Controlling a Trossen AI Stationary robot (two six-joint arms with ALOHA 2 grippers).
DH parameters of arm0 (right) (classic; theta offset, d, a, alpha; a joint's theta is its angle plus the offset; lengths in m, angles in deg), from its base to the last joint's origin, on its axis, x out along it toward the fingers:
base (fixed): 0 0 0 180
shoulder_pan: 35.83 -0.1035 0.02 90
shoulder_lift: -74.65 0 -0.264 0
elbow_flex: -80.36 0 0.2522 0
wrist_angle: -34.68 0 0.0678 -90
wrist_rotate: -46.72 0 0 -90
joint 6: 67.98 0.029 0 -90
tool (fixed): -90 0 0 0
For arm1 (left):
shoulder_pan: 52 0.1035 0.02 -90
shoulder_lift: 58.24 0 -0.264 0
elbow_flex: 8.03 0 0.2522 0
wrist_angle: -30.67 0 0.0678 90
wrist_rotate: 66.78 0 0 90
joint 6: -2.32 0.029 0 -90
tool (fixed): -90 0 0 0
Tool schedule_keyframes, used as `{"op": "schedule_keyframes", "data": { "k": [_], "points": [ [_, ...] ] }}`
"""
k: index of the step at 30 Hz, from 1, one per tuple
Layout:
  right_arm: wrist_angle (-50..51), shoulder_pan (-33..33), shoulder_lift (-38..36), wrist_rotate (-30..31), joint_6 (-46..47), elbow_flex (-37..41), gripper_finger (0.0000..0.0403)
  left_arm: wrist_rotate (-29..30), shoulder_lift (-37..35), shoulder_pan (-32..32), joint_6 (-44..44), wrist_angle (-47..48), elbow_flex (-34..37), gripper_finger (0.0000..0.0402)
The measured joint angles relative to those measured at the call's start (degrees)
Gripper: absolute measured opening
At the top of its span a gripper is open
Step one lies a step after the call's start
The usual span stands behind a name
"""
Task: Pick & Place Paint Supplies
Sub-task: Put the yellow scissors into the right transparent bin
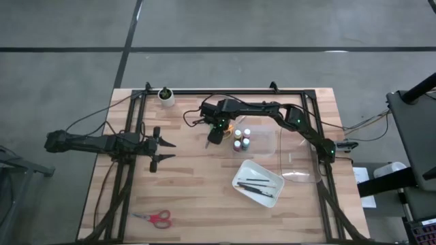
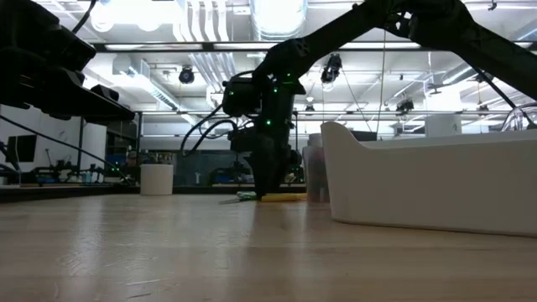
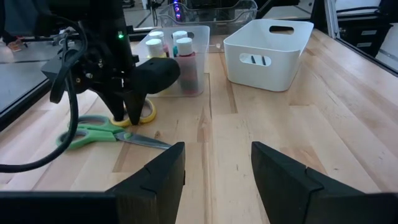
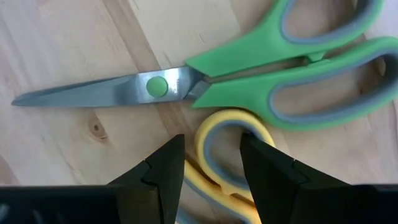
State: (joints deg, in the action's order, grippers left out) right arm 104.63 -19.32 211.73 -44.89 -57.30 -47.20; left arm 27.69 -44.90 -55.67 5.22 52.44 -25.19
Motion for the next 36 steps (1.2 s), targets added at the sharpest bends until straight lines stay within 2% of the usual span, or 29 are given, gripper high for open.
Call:
{"op": "schedule_keyframes", "data": {
  "k": [15, 18, 26, 36],
  "points": [
    [-1.2, -0.2, 0.0, 1.9, 1.7, 0.4, 0.0153, 0.0, 0.0, 0.0, 0.0, 0.0, 0.0, 0.0187],
    [-1.2, -0.3, -0.1, 2.7, 1.0, 0.6, 0.0129, 0.0, 0.0, 0.0, 0.0, 0.0, 0.0, 0.0187],
    [-1.2, -0.4, -0.2, 3.6, -0.4, 1.0, 0.0023, 0.0, 0.0, 0.0, 0.0, 0.0, 0.0, 0.0187],
    [-1.2, -0.4, -0.2, 4.2, -0.3, 1.1, 0.0026, 0.0, 0.0, 0.0, 0.0, 0.0, 0.0, 0.0187]
  ]
}}
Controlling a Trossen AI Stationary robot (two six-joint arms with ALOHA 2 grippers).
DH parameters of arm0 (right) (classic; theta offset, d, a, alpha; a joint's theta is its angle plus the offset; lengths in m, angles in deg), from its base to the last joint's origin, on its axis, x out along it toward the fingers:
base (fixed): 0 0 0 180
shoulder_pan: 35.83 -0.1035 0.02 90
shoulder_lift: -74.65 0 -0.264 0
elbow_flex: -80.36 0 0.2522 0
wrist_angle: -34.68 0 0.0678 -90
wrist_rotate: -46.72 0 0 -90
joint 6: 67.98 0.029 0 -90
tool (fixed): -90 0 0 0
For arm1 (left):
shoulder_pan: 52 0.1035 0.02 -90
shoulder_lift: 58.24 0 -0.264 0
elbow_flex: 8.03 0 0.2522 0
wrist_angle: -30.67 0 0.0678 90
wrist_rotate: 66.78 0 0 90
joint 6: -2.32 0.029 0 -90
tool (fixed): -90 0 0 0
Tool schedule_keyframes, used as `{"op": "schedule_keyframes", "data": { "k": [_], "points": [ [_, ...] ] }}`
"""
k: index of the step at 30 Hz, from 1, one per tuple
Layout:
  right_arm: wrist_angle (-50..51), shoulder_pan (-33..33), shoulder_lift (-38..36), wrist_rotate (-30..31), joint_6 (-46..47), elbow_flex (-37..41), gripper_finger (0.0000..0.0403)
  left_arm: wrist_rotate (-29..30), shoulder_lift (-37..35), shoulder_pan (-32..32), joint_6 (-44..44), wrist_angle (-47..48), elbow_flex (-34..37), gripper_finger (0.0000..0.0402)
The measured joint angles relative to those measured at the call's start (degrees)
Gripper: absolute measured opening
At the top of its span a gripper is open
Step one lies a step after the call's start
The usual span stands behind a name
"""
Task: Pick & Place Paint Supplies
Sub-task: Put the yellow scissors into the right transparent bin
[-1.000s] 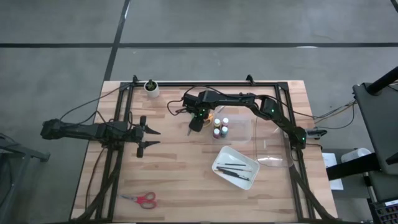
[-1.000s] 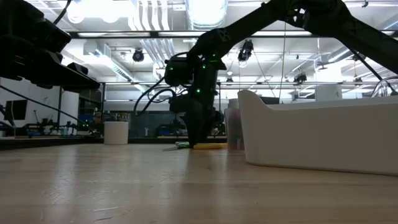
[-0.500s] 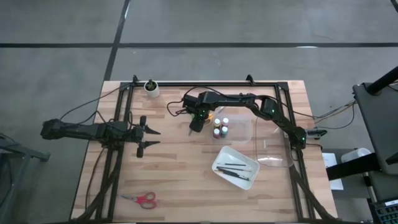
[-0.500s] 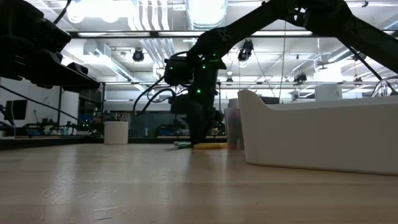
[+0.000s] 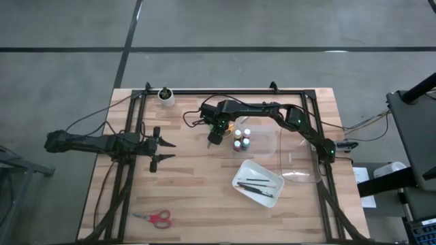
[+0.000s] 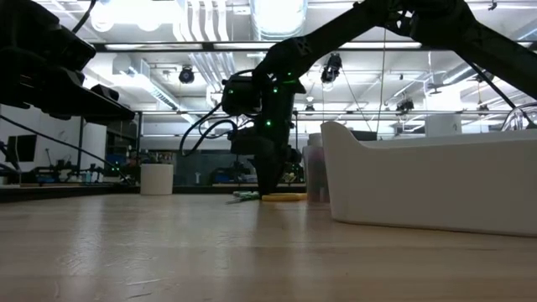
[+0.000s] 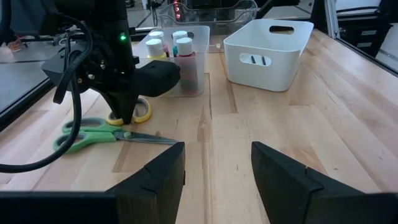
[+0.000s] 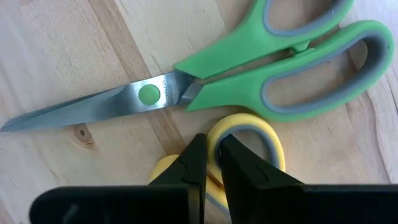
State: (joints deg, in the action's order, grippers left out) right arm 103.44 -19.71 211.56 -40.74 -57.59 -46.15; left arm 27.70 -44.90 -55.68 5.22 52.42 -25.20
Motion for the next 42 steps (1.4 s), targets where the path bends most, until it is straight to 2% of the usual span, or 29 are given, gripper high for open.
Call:
{"op": "schedule_keyframes", "data": {
  "k": [12, 24, 29, 34, 42],
  "points": [
    [0.5, 0.0, -0.6, 0.8, -0.1, -0.3, 0.0019, 0.0, 0.0, 0.0, 0.0, 0.0, 0.0, 0.0187],
    [0.5, 0.0, -4.7, 2.3, -1.2, -0.3, 0.0014, 0.0, 0.0, 0.0, 0.0, 0.0, 0.0, 0.0187],
    [0.4, 0.0, -7.2, 2.5, -1.6, -0.3, 0.0014, 0.0, 0.0, 0.0, 0.0, 0.0, 0.0, 0.0187],
    [0.2, -0.2, -10.6, 5.1, -3.4, -0.3, 0.0013, 0.0, 0.0, 0.0, 0.0, 0.0, 0.0, 0.0187],
    [1.1, -0.7, -18.0, 5.1, -5.1, -0.3, 0.0013, 0.0, 0.0, 0.0, 0.0, 0.0, 0.0, 0.0187]
  ]
}}
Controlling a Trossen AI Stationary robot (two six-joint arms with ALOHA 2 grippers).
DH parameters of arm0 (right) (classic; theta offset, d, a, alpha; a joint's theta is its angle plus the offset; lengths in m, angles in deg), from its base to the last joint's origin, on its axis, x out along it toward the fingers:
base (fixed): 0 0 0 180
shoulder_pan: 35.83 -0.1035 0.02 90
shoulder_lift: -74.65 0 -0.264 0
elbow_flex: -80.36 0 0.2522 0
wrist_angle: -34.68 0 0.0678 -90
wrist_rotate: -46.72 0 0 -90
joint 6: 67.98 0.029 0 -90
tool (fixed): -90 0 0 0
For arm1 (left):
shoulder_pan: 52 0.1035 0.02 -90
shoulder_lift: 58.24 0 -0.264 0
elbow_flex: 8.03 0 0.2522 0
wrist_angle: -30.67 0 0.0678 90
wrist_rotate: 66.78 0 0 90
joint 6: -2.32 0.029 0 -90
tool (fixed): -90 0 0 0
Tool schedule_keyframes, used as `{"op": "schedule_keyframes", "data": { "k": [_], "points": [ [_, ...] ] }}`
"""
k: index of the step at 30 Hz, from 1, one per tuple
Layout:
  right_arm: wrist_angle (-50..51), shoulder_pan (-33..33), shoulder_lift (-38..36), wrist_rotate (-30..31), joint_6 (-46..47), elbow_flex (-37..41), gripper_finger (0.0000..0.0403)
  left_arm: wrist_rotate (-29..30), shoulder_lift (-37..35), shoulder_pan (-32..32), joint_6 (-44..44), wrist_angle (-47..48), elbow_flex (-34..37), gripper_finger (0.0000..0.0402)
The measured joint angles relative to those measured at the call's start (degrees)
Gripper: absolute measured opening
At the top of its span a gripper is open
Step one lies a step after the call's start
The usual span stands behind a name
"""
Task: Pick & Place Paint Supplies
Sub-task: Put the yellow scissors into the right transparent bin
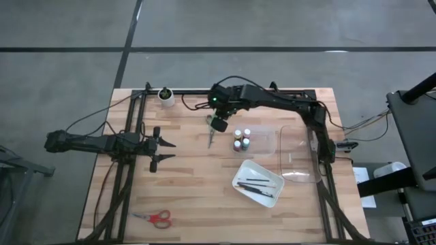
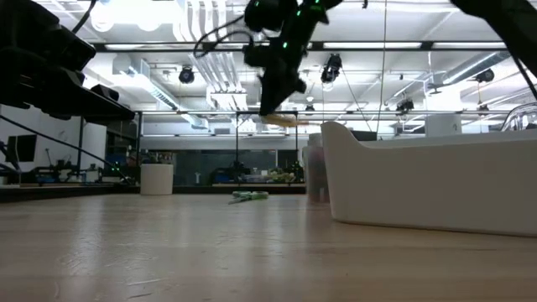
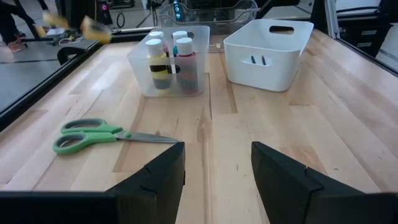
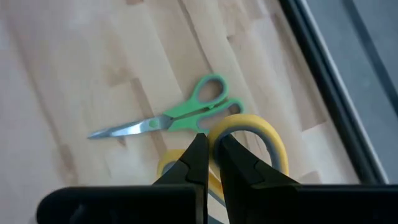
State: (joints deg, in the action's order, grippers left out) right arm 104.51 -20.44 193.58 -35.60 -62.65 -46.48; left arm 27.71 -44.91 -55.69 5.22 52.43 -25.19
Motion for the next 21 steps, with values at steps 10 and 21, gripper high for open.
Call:
{"op": "schedule_keyframes", "data": {
  "k": [10, 21],
  "points": [
    [6.9, -3.2, -9.9, 0.0, -7.7, 2.0, 0.0013, 0.0, 0.0, 0.0, 0.0, 0.0, 0.0, 0.0187],
    [16.0, -8.9, -23.3, -0.1, -9.6, 13.2, 0.0013, 0.0, 0.0, 0.0, 0.0, 0.0, 0.0, 0.0187]
  ]
}}
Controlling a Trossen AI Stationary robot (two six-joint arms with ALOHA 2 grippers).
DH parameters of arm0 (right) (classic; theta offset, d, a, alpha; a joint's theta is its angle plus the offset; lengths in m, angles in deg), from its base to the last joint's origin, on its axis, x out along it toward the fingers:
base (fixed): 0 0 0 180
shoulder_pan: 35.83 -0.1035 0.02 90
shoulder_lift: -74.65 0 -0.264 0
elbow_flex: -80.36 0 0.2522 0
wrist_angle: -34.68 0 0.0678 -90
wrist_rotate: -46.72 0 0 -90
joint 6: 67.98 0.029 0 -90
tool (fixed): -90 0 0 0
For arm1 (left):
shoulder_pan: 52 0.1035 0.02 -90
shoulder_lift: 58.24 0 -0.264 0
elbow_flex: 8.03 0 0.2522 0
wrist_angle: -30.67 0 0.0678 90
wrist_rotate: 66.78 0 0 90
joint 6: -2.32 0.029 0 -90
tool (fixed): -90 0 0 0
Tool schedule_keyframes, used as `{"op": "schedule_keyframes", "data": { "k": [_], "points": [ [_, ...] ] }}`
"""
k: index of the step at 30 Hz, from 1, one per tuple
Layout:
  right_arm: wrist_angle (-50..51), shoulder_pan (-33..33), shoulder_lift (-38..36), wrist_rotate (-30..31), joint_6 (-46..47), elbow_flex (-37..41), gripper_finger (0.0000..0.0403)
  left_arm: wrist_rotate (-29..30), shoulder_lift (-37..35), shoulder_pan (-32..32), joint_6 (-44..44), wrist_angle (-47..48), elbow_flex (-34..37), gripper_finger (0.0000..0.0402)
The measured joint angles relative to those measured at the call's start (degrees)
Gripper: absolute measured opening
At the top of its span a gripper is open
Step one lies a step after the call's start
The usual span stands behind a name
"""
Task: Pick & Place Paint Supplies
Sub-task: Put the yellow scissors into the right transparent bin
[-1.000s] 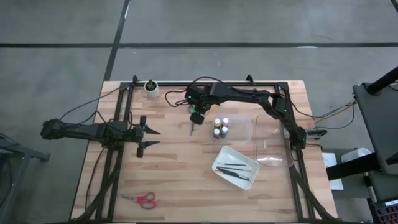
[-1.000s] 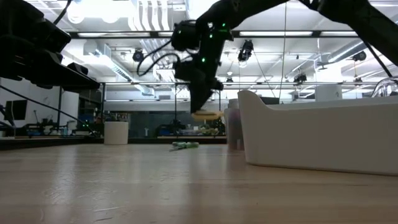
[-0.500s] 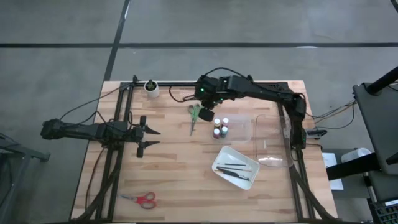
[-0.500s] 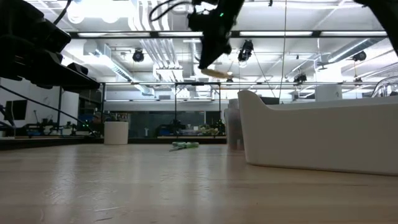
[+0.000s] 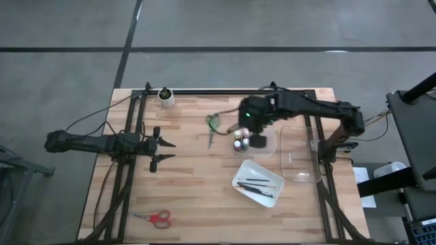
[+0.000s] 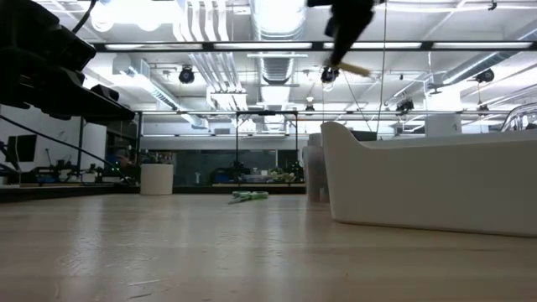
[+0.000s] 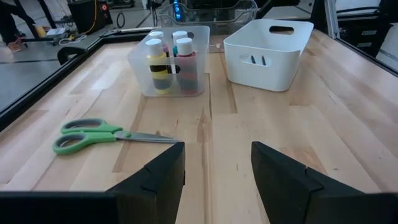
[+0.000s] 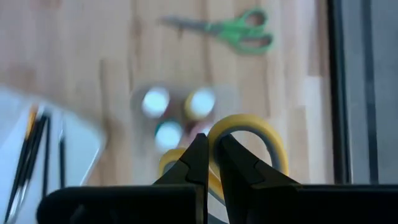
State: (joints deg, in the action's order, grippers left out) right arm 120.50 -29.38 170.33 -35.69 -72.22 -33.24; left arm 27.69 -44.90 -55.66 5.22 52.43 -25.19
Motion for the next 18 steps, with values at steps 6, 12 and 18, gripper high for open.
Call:
{"op": "schedule_keyframes", "data": {
  "k": [6, 12, 18],
  "points": [
    [4.5, -5.1, -8.1, 0.0, 2.7, 8.1, 0.0013, 0.0, 0.0, 0.0, 0.0, 0.0, 0.0, 0.0187],
    [7.0, -11.4, -16.2, -0.1, 7.1, 16.7, 0.0013, 0.0, 0.0, 0.0, 0.0, 0.0, 0.0, 0.0187],
    [7.3, -17.6, -22.5, -1.9, 11.5, 25.2, 0.0013, 0.0, 0.0, 0.0, 0.0, 0.0, 0.0, 0.0187]
  ]
}}
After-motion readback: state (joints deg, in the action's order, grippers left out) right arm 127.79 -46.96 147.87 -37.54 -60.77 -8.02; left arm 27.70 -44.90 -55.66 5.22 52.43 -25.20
